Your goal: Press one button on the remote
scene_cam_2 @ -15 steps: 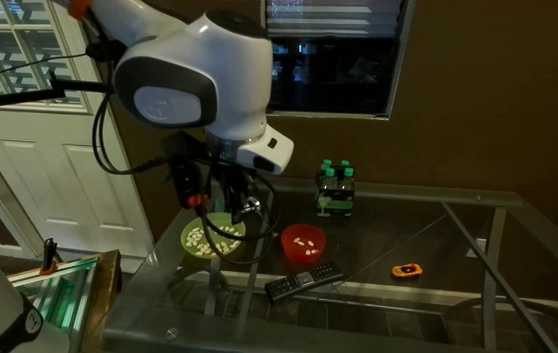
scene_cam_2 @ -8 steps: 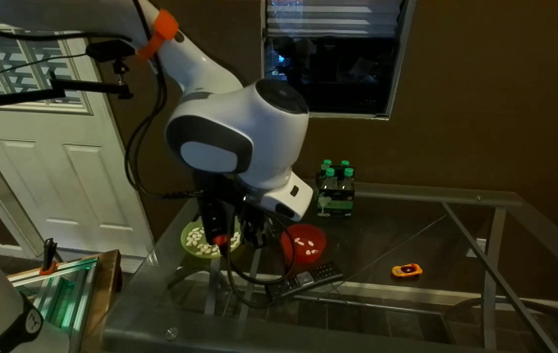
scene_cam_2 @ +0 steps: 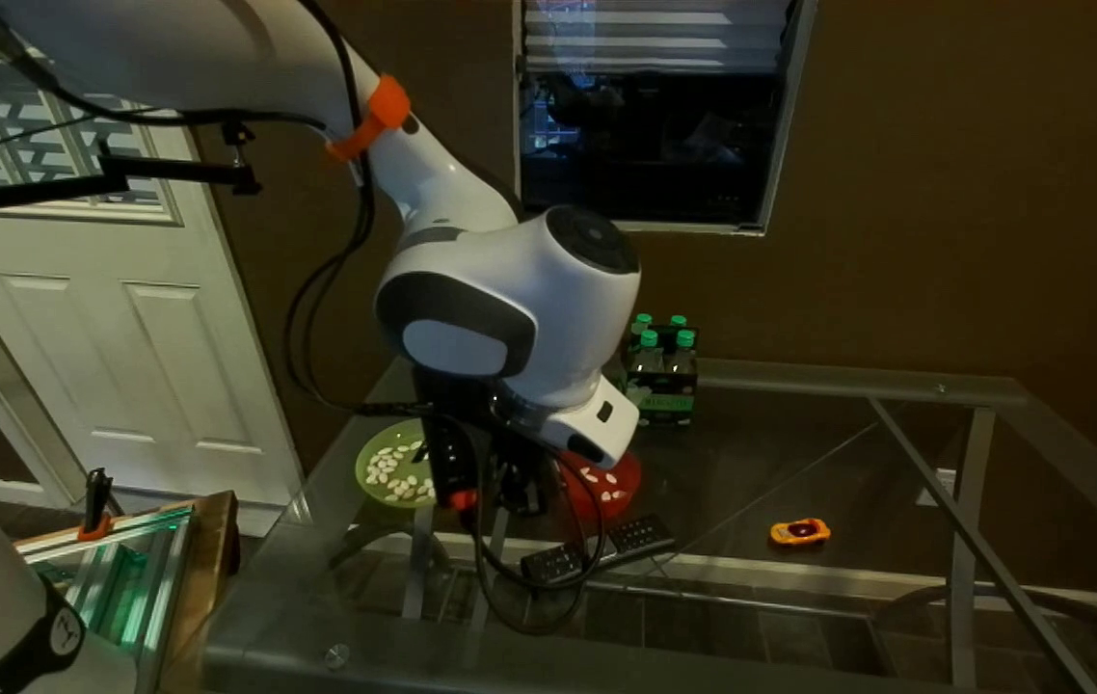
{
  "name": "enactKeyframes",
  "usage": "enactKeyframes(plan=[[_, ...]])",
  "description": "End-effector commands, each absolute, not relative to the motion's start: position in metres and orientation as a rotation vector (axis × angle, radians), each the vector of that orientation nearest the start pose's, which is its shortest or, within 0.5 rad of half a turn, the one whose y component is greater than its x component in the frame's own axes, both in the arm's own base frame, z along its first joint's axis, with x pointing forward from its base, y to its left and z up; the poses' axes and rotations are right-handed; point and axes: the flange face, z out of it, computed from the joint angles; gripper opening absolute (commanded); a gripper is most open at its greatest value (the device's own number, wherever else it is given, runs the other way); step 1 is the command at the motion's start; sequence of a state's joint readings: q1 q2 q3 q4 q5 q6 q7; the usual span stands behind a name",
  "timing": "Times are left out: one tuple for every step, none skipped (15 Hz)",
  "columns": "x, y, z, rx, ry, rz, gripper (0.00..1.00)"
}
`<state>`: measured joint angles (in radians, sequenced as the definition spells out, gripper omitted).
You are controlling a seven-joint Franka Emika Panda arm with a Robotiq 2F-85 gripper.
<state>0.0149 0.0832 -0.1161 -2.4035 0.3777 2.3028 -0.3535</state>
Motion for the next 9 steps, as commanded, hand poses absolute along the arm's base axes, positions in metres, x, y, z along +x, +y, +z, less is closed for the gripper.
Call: enactKeyframes(plan=[[0.475, -0.041, 0.267, -2.856, 0.040, 0.171, 0.00], [0.479, -0.044, 0.264, -2.833, 0.049, 0.186, 0.00], [0.481, -0.049, 0.262, -2.842, 0.073, 0.179, 0.00], [0.483, -0.055, 0.260, -2.838, 0.094, 0.185, 0.00], [0.484, -0.062, 0.259, -2.837, 0.114, 0.181, 0.00], [0.486, -0.069, 0.257, -2.841, 0.142, 0.184, 0.00], [0.487, -0.076, 0.256, -2.846, 0.173, 0.180, 0.00], [0.489, -0.082, 0.255, -2.839, 0.190, 0.179, 0.00], [0.492, -0.088, 0.253, -2.842, 0.196, 0.163, 0.00]])
